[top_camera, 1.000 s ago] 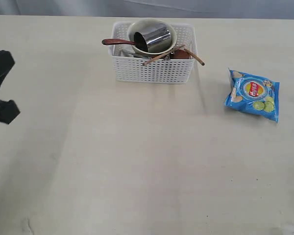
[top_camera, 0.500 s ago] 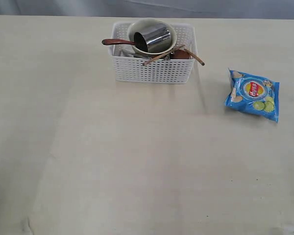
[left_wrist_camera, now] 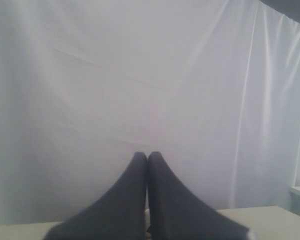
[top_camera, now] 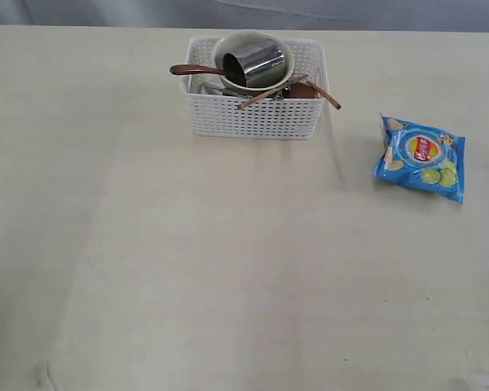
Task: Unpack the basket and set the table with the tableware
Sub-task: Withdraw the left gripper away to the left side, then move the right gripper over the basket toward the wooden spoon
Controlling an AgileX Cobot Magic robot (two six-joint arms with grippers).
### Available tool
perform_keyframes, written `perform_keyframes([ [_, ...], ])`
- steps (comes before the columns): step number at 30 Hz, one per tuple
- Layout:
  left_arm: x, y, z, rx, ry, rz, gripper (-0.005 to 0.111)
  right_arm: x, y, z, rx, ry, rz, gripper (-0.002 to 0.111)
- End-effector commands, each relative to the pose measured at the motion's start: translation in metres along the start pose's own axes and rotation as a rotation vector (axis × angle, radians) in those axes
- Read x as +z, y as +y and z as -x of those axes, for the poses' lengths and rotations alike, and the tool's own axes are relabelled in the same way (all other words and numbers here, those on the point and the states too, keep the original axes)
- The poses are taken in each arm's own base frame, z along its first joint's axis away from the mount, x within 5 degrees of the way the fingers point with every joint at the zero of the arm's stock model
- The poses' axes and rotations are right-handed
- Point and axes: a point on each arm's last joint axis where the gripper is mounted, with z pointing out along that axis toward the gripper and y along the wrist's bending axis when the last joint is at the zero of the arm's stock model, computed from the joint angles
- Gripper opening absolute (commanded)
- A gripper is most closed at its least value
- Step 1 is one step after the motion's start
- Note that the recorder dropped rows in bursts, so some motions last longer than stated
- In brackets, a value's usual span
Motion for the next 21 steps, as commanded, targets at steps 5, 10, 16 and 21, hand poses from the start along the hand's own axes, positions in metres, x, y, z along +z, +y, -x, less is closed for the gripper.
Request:
perform_keyframes([
  [5,-0.002,-0.001,-0.003,0.015,0.028,-0.01,0.0,0.107,0.053,0.006,-0.364,0.629,0.06,0.0],
  [10,-0.002,-0.001,-0.003,0.017,0.03,-0.01,0.0,0.166,0.104,-0.056,-0.786,1.017,0.042,0.001],
  [16,-0.002,-0.001,-0.005,0.017,0.051,-0.013,0.0,0.22,0.115,-0.101,-0.994,1.269,-0.23,0.04],
  [21,-0.002,-0.001,-0.005,0.017,0.051,-0.013,0.0,0.277,0.089,-0.082,-0.885,1.323,-0.355,0.046],
])
